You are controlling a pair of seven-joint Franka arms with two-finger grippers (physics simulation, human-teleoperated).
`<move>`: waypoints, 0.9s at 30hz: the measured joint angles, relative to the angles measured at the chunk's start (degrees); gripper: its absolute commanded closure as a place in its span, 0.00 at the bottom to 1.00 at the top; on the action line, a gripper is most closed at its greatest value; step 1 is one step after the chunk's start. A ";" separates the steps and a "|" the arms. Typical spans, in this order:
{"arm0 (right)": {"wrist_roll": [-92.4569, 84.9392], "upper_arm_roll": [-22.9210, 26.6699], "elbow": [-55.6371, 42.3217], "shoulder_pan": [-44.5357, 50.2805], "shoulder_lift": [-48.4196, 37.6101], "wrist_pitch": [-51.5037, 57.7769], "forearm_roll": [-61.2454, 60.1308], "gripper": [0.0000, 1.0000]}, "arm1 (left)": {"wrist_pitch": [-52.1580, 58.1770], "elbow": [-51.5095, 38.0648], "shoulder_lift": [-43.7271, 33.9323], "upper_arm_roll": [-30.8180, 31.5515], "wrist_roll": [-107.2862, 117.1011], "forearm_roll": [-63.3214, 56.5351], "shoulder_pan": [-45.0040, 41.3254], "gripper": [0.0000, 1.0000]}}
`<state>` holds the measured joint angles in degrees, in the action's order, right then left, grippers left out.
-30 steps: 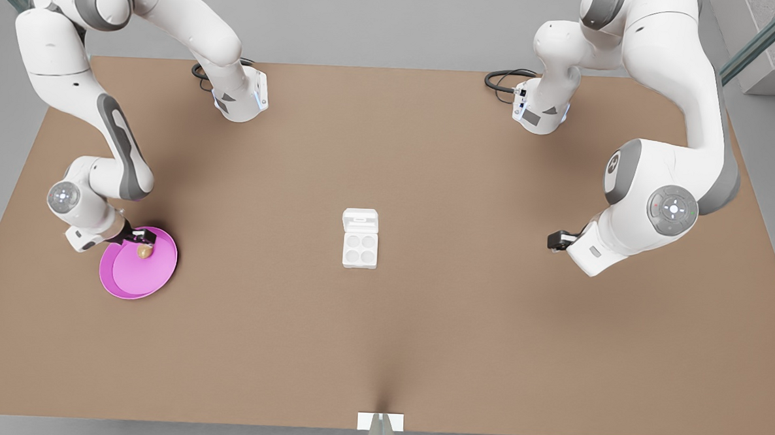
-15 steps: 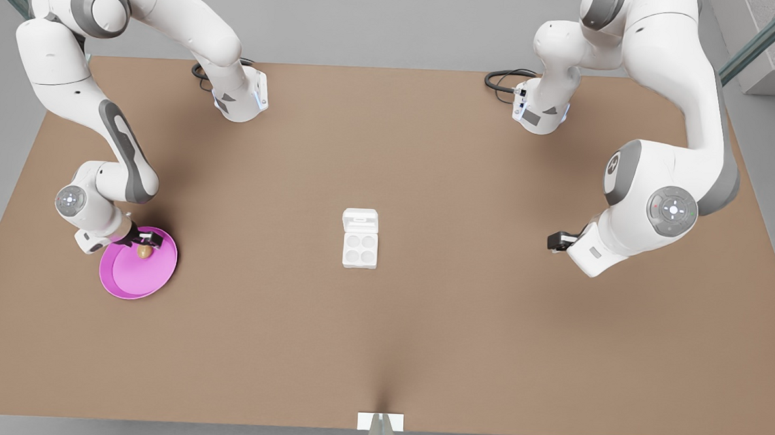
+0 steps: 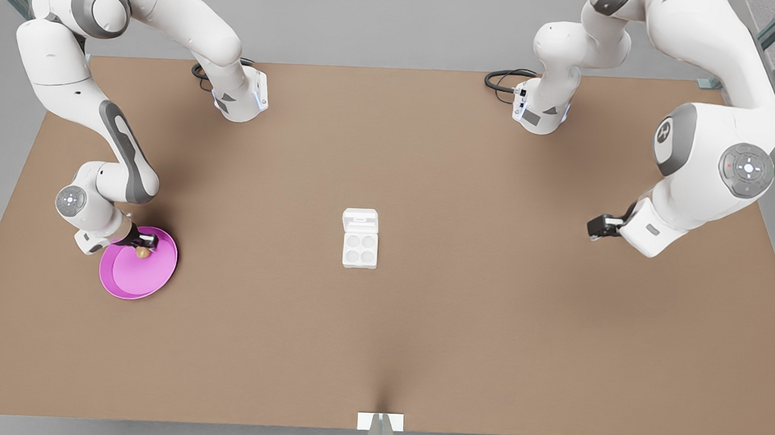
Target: Pack egg into the box and close the box lid
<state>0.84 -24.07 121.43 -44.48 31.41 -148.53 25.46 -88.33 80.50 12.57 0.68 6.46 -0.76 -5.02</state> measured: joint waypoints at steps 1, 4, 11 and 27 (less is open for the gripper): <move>-0.01 0.00 0.03 0.00 0.01 -0.01 -0.07 0.52 | 0.06 -0.02 0.07 -0.01 0.00 -0.03 0.21 0.00; -0.14 -0.01 0.05 -0.06 -0.05 -0.06 -0.27 0.53 | 0.17 0.10 0.25 -0.06 0.04 -0.15 0.39 0.00; -0.38 -0.95 -0.29 -0.05 -2.57 0.57 -0.65 0.53 | 0.52 0.01 0.15 0.59 0.23 -1.74 -1.15 0.00; 11.71 34.54 -27.27 80.88 2.13 22.69 -35.70 0.52 | 1.95 -1.72 -0.72 3.85 0.79 -3.44 -1.54 0.00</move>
<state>12.55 10.46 94.16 36.40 33.54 -125.85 -10.23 -86.39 78.78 11.85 4.53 7.25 -4.20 -6.55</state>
